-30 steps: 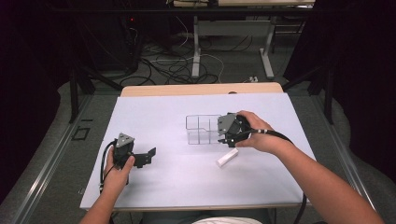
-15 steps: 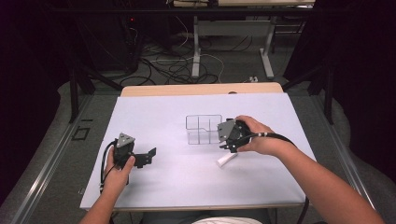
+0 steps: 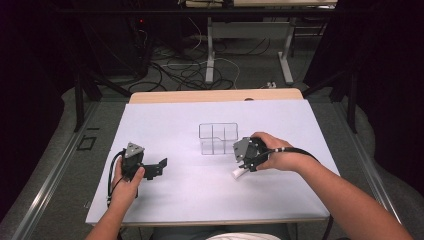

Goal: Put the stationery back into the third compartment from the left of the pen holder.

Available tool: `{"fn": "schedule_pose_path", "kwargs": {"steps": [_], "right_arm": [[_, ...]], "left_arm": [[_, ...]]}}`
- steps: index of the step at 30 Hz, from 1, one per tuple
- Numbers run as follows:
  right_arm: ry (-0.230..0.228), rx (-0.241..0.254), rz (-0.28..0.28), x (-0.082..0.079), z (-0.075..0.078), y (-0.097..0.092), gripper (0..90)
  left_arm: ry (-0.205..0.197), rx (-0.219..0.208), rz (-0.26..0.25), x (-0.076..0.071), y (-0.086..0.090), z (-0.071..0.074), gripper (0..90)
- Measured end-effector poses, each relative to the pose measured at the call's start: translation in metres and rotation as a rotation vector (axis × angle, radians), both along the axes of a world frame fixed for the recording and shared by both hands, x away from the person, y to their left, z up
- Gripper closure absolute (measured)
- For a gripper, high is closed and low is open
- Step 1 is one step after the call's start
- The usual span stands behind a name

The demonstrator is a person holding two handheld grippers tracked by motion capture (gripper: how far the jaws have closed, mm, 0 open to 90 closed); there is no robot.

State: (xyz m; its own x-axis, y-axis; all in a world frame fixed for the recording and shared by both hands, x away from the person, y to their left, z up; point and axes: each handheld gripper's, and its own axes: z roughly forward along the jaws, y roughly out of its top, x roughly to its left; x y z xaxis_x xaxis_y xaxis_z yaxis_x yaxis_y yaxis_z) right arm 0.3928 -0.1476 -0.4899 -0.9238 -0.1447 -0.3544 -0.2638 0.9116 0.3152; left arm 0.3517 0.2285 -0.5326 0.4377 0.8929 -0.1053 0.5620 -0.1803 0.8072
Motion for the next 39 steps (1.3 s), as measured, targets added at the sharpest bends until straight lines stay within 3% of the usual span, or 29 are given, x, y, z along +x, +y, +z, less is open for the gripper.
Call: {"fn": "schedule_pose_path", "kwargs": {"steps": [2, 3, 8, 10, 11, 14, 15, 16, 17, 18, 27, 29, 31, 33, 37, 39], "right_arm": [[0.003, -0.009, 0.019, -0.001, -0.002, 0.001, 41.1], [0.004, 0.010, 0.015, -0.003, -0.004, 0.001, 41.0], [0.006, -0.049, 0.060, -0.004, -0.007, 0.002, 42.2], [-0.013, -0.027, 0.067, -0.006, -0.013, 0.003, 43.4], [0.008, -0.053, 0.066, -0.006, -0.013, 0.004, 44.5], [0.013, -0.085, 0.095, -0.007, -0.016, 0.005, 46.1], [-0.006, -0.055, 0.087, -0.008, -0.020, 0.005, 46.5], [0.031, -0.112, 0.085, -0.009, -0.017, 0.005, 46.9], [0.028, -0.133, 0.103, -0.008, -0.016, 0.006, 47.7], [0.016, -0.084, 0.108, -0.008, -0.020, 0.005, 49.2], [0.027, -0.133, 0.099, -0.007, -0.025, 0.005, 51.7], [0.025, -0.123, 0.106, -0.006, -0.028, 0.004, 52.0], [0.029, -0.147, 0.110, -0.004, -0.030, 0.002, 52.2], [0.019, -0.129, 0.096, -0.004, -0.034, 0.000, 52.4], [0.042, -0.176, 0.106, 0.001, -0.037, -0.003, 56.7], [0.056, -0.171, 0.091, 0.002, -0.038, -0.004, 60.0]], "left_arm": [[0.005, -0.001, -0.002, 0.000, 0.000, 0.000, 0.2], [0.005, -0.001, -0.002, 0.000, 0.000, 0.000, 0.2], [0.000, -0.003, 0.000, 0.000, 0.000, 0.000, 0.2], [0.004, -0.002, 0.001, 0.000, 0.000, 0.000, 0.2], [0.003, -0.002, 0.000, 0.000, 0.000, 0.000, 0.2], [0.006, -0.001, -0.001, 0.001, -0.001, -0.001, 0.2], [0.004, 0.003, -0.004, 0.002, -0.001, -0.001, 0.2], [0.005, 0.007, -0.005, 0.002, 0.000, -0.001, 0.2], [0.008, 0.000, 0.001, 0.002, -0.001, -0.002, 0.2], [0.007, -0.003, 0.002, 0.002, -0.001, -0.002, 0.2], [0.006, -0.001, 0.009, 0.000, 0.001, -0.001, 0.2], [0.005, -0.002, 0.007, 0.000, 0.001, -0.002, 0.2], [0.007, 0.002, 0.005, 0.000, 0.001, -0.001, 0.2], [0.006, 0.002, 0.006, 0.000, 0.001, -0.001, 0.2], [0.006, 0.002, 0.006, 0.000, 0.001, -0.001, 0.2], [0.005, 0.003, 0.004, 0.000, 0.001, -0.001, 0.2]]}}
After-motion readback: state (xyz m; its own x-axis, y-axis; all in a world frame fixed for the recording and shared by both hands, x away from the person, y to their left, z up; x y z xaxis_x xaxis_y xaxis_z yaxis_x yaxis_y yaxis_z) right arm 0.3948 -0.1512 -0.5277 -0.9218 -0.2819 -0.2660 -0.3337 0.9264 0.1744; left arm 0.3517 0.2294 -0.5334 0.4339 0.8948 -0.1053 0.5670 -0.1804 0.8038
